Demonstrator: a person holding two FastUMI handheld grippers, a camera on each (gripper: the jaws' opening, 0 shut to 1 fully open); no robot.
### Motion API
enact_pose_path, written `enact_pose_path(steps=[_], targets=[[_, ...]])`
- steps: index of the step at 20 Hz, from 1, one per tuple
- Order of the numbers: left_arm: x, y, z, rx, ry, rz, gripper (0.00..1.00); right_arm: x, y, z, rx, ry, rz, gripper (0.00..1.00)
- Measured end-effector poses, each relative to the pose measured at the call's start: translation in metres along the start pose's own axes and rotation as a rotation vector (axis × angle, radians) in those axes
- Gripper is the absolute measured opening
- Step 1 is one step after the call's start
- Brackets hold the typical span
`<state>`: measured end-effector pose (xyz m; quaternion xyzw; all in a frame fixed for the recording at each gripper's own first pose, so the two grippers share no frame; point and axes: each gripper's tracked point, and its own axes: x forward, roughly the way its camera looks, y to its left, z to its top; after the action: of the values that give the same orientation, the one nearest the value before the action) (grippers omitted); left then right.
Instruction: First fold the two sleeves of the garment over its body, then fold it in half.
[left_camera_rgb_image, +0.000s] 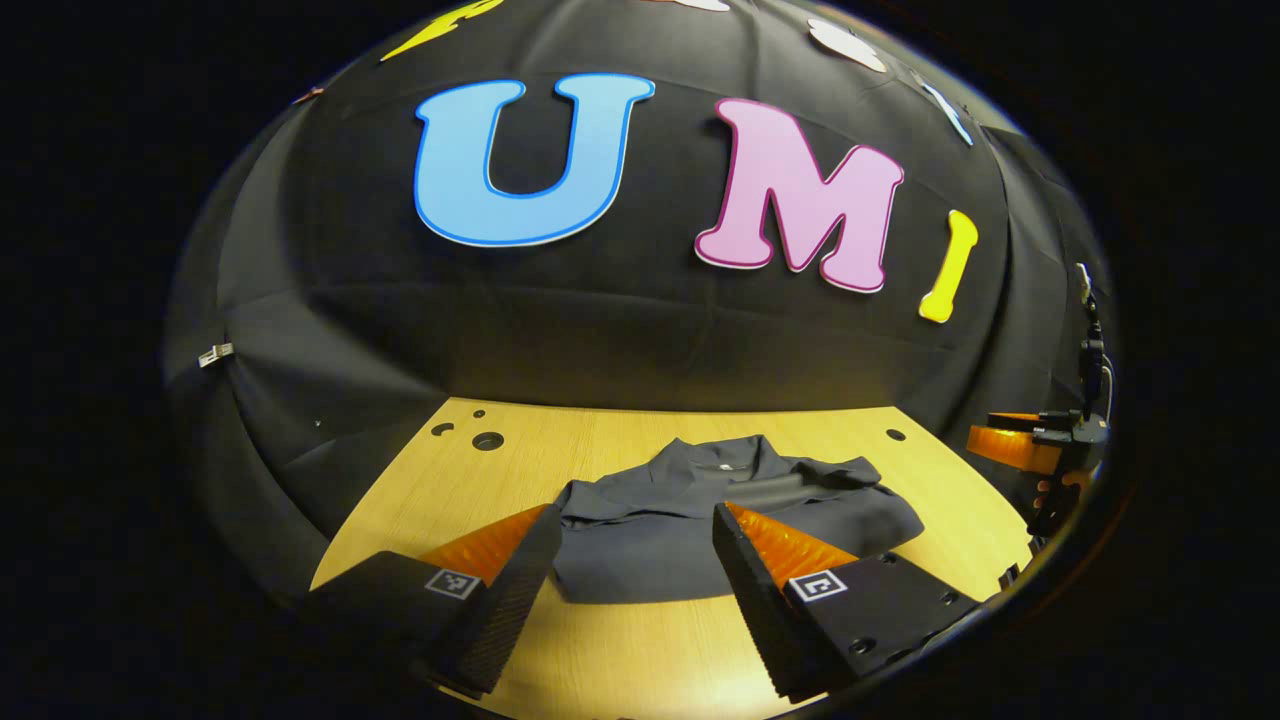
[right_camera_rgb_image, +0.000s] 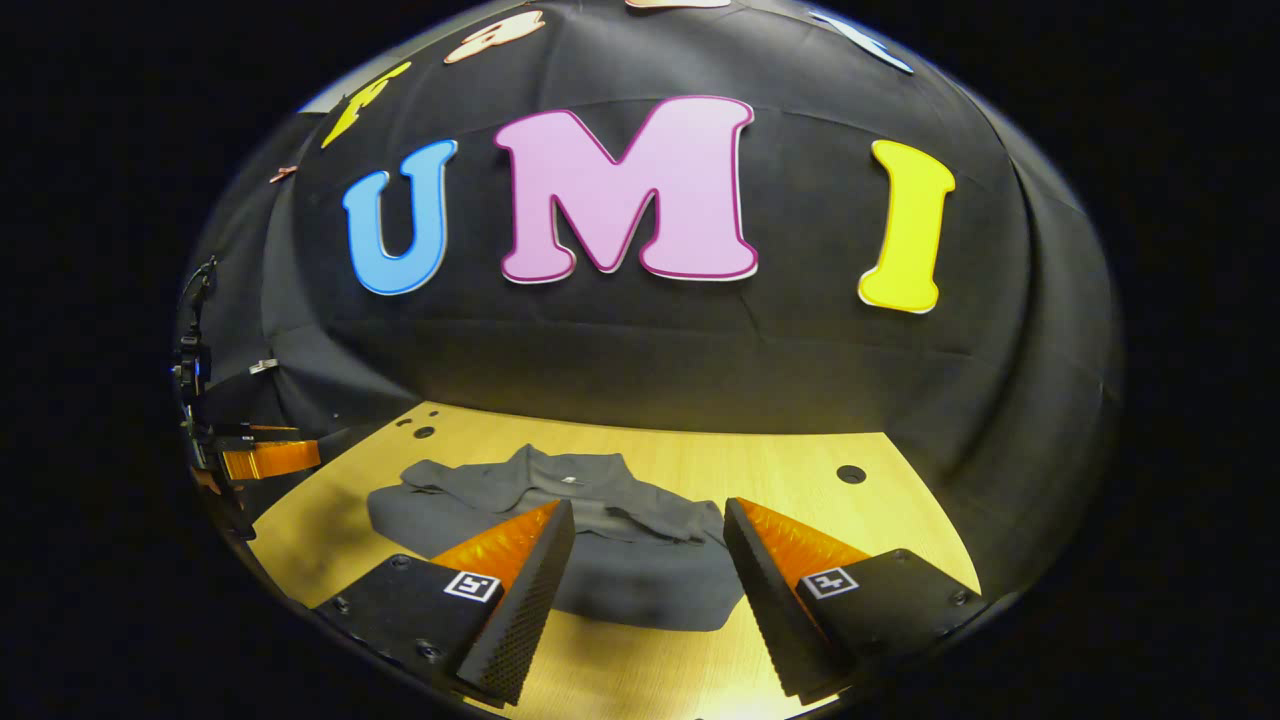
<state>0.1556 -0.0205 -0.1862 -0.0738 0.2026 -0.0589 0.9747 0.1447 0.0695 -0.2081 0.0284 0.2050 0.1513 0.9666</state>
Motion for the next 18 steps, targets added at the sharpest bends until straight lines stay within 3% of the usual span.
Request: enact_pose_path(steps=[4, 9, 14, 18], targets=[[-0.039, -0.003, -0.003, -0.005, -0.007, 0.021, 0.96, -0.024, 0.025, -0.001, 0.03, 0.026, 0.059, 0.93], [-0.067, -0.002, -0.021, -0.052, 0.014, 0.063, 0.96, -0.033, 0.039, -0.008, 0.047, 0.057, 0.066, 0.96], [-0.076, -0.009, -0.032, -0.082, 0.027, 0.073, 0.96, -0.038, 0.04, -0.025, 0.024, 0.092, 0.082, 0.97], [-0.082, -0.011, -0.037, -0.098, 0.034, 0.11, 0.96, -0.041, 0.051, -0.042, 0.017, 0.123, 0.144, 0.97]])
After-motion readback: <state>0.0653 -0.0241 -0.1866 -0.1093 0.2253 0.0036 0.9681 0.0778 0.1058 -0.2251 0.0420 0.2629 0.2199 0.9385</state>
